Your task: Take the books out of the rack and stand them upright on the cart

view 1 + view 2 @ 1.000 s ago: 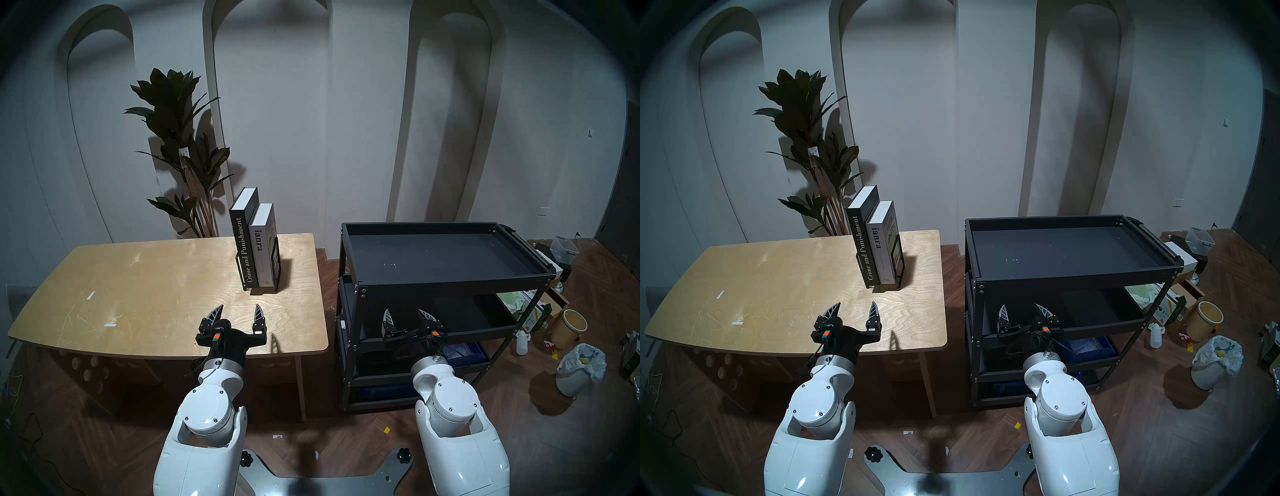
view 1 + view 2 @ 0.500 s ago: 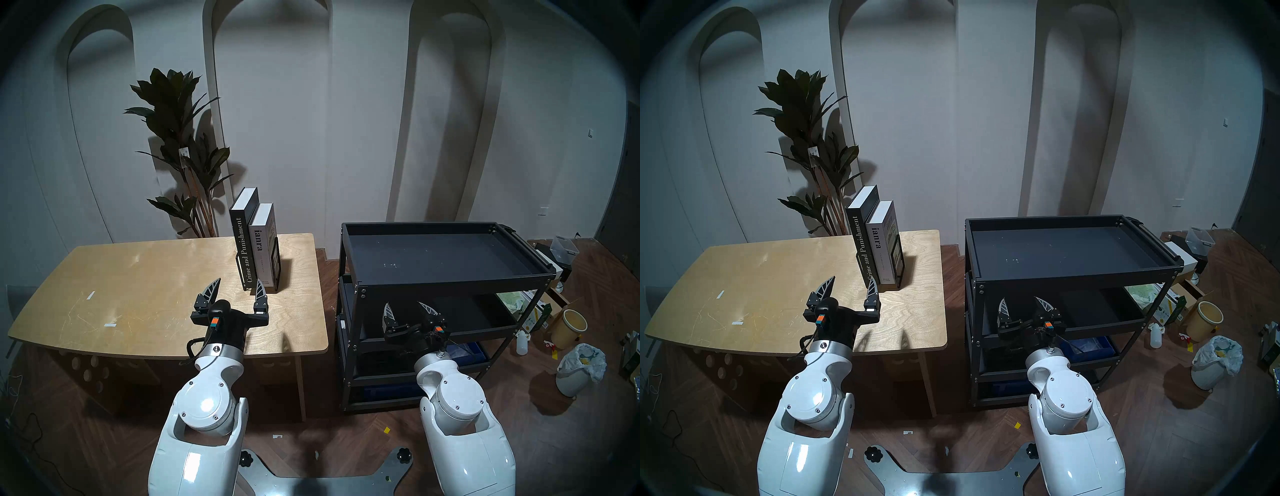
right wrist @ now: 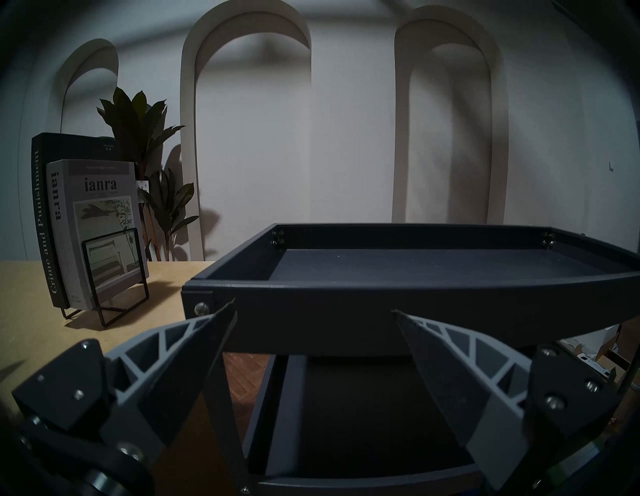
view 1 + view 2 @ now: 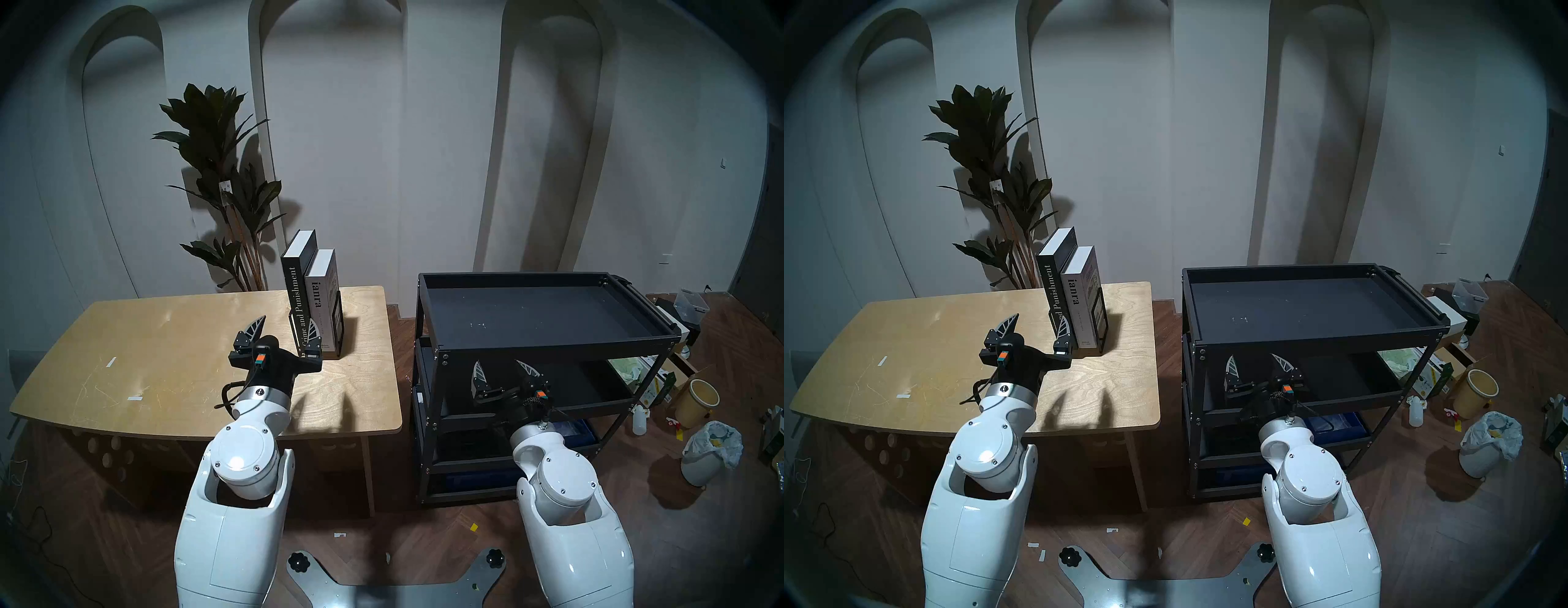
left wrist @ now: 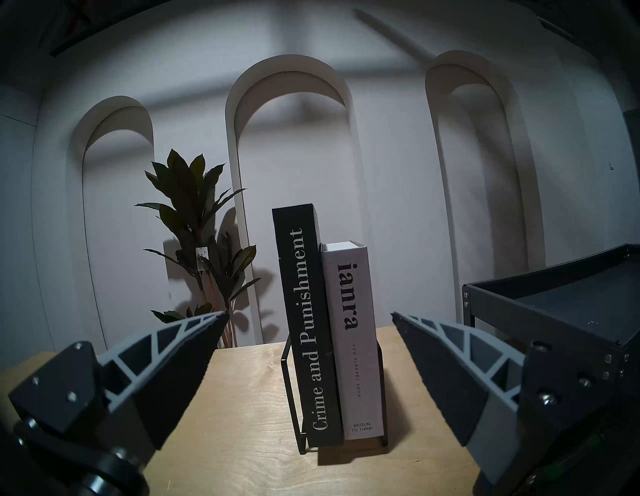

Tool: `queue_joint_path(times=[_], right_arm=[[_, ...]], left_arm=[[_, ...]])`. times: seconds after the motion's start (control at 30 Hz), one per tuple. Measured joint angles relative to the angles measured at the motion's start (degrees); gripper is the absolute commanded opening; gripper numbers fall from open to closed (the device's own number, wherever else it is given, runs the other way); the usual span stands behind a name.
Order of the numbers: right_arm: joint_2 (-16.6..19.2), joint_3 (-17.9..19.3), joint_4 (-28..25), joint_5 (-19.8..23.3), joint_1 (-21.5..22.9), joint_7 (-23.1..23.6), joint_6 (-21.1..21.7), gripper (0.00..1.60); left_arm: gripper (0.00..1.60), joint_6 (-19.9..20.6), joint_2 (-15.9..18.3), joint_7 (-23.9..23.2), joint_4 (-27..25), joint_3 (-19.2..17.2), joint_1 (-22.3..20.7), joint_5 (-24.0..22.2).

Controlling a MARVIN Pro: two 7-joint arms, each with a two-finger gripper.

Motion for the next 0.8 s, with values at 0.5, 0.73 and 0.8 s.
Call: queue_joint_path(times=[0.5, 0.73, 0.8], right_arm=[[2.3, 3.9, -1.6, 4.9, 4.1, 4.3, 1.3, 1.60], [2.6, 4.3, -0.8, 6.1, 4.8, 5.4, 1.0, 1.60], [2.7, 4.3, -0.7, 6.2, 4.9, 5.5, 0.9, 1.60]], left_arm=[[1.60, 6.4, -0.3, -1.7, 2.9, -1.6, -8.0, -4.1], [1.60, 9.2, -0.8, 0.8, 4.5, -1.3, -11.9, -2.6], [1.60, 9.9, -0.8, 1.5, 4.9, -0.8, -12.7, -1.8]])
